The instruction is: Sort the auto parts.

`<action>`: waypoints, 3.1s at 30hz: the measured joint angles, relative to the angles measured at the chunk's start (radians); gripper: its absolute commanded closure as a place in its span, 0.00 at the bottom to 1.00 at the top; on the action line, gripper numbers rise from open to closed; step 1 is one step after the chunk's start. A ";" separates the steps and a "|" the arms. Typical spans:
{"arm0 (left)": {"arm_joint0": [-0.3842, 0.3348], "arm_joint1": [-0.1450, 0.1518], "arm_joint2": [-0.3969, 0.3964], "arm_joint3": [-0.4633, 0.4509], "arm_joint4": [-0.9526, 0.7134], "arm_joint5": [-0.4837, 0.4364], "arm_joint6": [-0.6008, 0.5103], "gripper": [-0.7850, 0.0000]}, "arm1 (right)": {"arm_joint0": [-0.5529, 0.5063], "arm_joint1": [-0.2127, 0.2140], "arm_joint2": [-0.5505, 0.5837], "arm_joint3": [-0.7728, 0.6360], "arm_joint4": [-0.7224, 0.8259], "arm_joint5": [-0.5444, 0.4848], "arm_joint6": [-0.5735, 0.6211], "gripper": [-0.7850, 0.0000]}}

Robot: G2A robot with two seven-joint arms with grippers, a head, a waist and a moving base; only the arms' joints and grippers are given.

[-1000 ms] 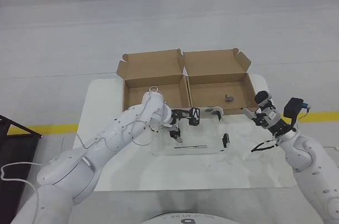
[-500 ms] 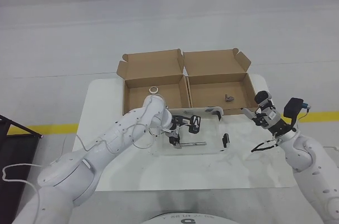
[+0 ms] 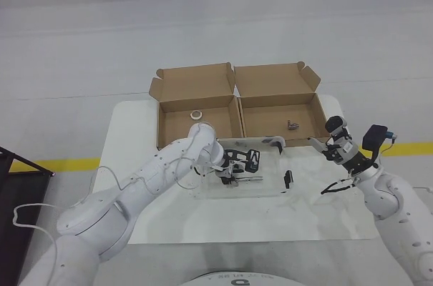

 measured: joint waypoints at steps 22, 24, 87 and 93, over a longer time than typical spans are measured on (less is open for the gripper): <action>-0.036 -0.087 0.052 0.129 0.080 0.093 0.065 0.67 | 0.000 0.000 0.000 0.000 0.000 0.000 0.000 0.00; -0.036 -0.093 0.056 0.135 0.091 0.102 0.071 0.69 | 0.000 0.000 0.000 0.000 0.000 0.000 0.000 0.00; 0.006 0.271 -0.205 -0.068 -1.281 0.054 -0.240 1.00 | 0.000 0.000 0.000 0.000 0.000 0.000 0.000 0.00; 0.021 0.271 -0.209 -0.081 -1.259 0.073 -0.216 1.00 | 0.000 0.000 0.000 0.000 0.000 0.000 0.000 0.00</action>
